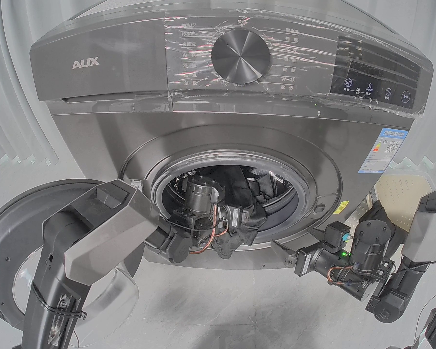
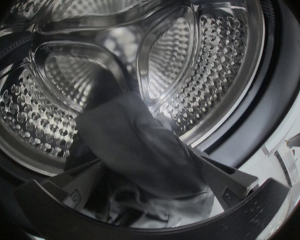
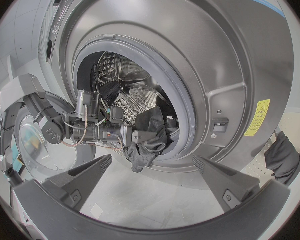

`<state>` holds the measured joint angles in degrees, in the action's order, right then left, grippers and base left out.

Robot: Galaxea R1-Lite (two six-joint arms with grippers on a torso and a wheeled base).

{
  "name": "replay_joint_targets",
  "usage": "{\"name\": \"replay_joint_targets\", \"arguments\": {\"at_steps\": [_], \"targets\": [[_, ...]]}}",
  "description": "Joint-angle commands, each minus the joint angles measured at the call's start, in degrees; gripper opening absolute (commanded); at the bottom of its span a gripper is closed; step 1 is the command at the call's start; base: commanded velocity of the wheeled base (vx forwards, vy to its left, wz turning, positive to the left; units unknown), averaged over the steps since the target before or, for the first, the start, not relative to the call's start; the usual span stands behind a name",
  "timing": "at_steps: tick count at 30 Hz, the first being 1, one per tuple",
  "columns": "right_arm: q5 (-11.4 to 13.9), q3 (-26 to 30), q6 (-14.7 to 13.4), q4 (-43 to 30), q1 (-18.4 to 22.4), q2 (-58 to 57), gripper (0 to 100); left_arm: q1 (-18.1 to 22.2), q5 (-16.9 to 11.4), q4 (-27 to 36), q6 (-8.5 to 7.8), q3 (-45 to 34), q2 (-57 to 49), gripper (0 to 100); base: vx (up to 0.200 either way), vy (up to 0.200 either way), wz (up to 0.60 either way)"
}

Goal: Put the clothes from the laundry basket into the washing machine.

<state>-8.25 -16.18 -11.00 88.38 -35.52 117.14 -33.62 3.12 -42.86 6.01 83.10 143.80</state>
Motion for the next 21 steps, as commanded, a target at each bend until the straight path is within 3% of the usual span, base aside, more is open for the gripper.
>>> {"name": "replay_joint_targets", "arguments": {"at_steps": [1,12,13,21], "targets": [[0.0,0.0,0.0,0.0,-0.2,0.3,100,-0.8,-1.3,1.2,-0.12,-5.8,-3.9,100,0.0,0.0,0.0],[0.0,0.0,0.0,0.0,-0.1,0.3,100,-1.2,-1.3,1.8,-0.65,-7.5,-1.2,100,0.0,0.0,0.0],[0.0,0.0,0.0,0.0,-0.1,0.2,100,-1.1,-1.3,1.8,-0.65,-7.5,-0.7,0,0.0,0.0,0.0],[0.0,0.0,0.0,0.0,-0.1,0.2,100,-1.2,-0.9,1.6,0.23,-4.2,0.5,0,0.0,0.0,0.0]]}}
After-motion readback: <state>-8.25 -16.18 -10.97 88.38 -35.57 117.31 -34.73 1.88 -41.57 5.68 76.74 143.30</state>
